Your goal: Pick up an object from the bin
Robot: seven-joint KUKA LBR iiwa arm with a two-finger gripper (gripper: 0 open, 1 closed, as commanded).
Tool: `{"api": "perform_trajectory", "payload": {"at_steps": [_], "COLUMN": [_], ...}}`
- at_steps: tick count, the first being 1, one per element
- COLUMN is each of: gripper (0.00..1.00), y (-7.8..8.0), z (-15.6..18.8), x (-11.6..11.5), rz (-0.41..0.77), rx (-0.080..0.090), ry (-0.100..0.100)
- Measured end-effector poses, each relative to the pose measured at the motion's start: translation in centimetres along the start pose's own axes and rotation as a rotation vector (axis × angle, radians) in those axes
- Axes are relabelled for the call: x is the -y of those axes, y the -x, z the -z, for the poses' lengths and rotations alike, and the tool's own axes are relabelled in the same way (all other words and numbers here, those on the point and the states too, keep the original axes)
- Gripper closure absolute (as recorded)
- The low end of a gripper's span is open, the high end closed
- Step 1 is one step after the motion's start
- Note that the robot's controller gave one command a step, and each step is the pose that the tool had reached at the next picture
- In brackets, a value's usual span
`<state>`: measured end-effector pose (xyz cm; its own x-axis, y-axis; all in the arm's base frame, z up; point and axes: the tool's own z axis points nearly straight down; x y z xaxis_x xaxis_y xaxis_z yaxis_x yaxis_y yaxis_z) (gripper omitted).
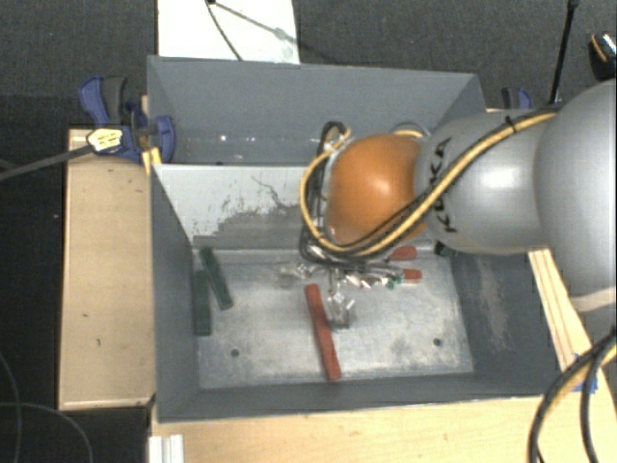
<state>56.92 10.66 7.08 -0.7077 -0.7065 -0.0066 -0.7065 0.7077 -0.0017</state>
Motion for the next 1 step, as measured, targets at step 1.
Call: {"api": "perform_trajectory", "payload": {"at_steps": [1], "gripper": [1.00], "y": [-0.05], "z": [0.01], "x": [0.04], "rz": [-0.006], "rx": [-0.001], "ry": [0.000]}}
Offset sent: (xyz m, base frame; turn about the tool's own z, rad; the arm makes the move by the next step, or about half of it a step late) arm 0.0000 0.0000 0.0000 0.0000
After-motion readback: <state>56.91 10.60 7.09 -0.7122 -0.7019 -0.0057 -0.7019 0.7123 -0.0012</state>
